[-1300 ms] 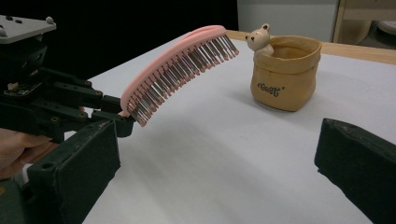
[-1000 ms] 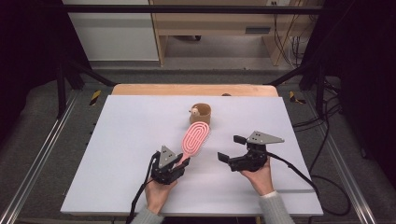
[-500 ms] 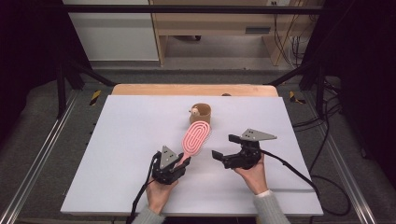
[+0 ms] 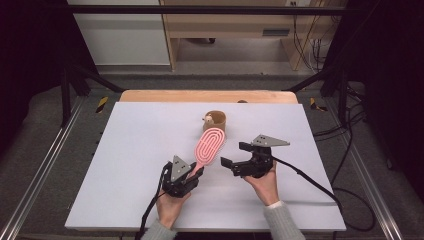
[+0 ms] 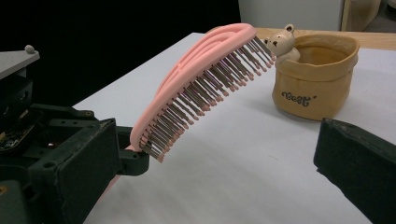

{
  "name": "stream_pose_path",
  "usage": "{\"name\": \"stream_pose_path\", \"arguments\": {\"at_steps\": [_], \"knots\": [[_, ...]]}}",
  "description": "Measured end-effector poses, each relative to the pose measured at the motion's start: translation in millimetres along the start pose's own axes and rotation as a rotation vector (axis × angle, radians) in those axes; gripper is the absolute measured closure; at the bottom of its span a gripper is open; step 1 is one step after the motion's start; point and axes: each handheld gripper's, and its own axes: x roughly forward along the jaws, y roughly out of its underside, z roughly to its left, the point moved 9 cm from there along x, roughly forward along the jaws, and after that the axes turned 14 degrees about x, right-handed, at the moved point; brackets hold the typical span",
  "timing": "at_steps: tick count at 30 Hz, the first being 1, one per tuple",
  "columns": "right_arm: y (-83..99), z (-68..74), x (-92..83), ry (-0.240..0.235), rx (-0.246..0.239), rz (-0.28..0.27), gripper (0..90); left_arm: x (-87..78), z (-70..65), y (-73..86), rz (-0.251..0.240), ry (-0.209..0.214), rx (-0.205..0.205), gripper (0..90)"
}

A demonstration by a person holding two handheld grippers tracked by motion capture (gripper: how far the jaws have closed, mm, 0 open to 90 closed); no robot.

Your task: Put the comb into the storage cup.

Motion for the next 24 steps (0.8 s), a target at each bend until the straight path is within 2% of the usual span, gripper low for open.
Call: {"name": "stream_pose_path", "arguments": {"at_steps": [7,18,24], "knots": [[-3.3,3.8,4.8,-0.002,0.005,0.006,1.4,1.5,-2.8,-1.9,-0.003,-0.002,0.008,69.3],[-8.7,3.9,8.3,-0.009,0.06,-0.013,2.7,2.3,-9.0,-9.3,-0.012,-0.007,0.032,69.4],[-9.9,3.8,10.7,-0.005,0.071,-0.012,3.4,4.1,-14.4,-12.5,-0.02,0.001,0.035,69.4]]}}
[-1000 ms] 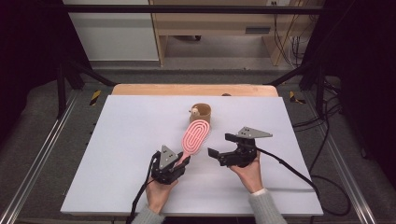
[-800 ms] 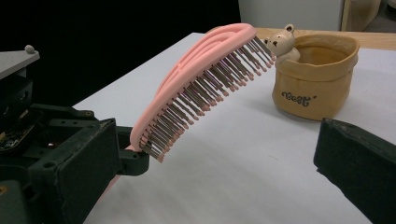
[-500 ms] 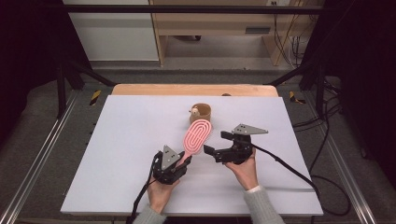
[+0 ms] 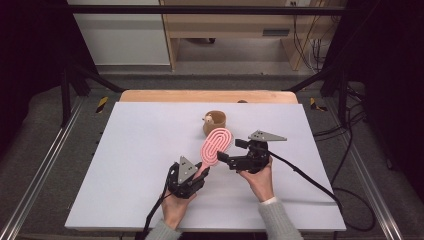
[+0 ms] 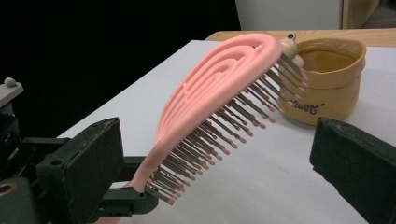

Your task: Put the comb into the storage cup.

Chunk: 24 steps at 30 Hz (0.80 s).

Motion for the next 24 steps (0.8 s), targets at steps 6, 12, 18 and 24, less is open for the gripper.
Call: {"name": "stream_pose_path", "arguments": {"at_steps": [6,12,18,24], "knots": [[-0.2,3.1,6.4,-0.001,0.005,0.005,5.3,-0.4,-4.5,-4.8,-0.014,0.0,0.012,69.3],[-0.1,6.7,10.9,-0.018,0.018,0.012,11.3,-1.5,-5.5,-6.4,-0.019,0.001,0.014,69.4],[0.7,6.6,12.4,-0.025,0.037,0.021,20.1,-1.6,-7.6,-7.6,-0.023,0.001,0.018,69.4],[1.0,6.8,12.9,-0.033,0.056,0.029,30.5,-1.2,-10.7,-9.5,-0.029,0.001,0.025,69.3]]}}
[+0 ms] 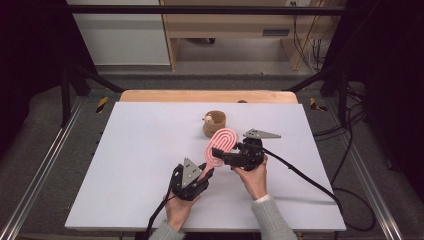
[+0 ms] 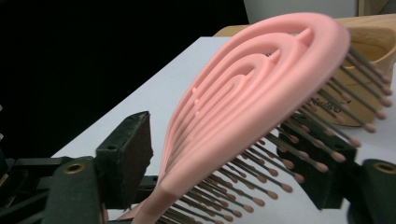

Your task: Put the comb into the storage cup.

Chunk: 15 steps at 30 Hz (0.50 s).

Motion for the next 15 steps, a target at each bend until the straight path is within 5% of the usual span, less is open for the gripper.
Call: {"name": "stream_pose_path", "arguments": {"at_steps": [15], "knots": [[5.1,2.0,1.4,-0.025,0.088,0.061,50.1,1.4,0.0,1.2,0.003,-0.021,0.012,69.2]]}}
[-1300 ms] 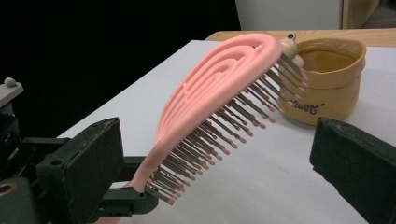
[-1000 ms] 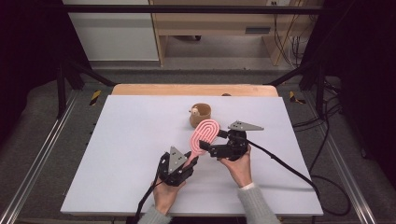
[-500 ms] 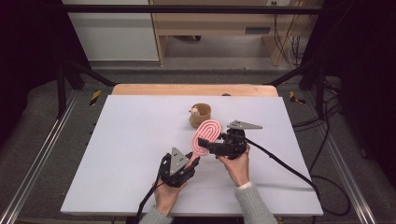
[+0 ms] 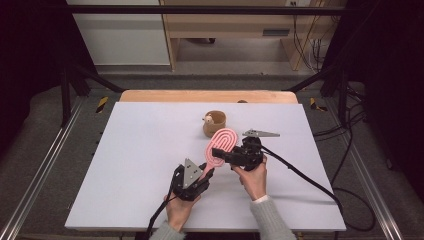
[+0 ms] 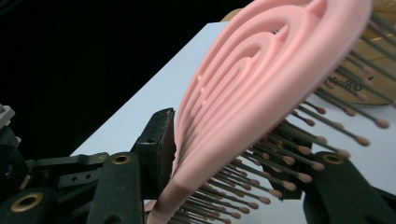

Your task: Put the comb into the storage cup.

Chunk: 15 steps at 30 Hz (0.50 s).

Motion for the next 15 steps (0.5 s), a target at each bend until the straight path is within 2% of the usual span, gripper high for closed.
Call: {"name": "stream_pose_path", "arguments": {"at_steps": [15], "knots": [[0.8,7.5,-1.6,-0.044,0.028,-0.013,59.7,2.1,0.9,-0.1,-0.002,-0.015,0.003,69.2]]}}
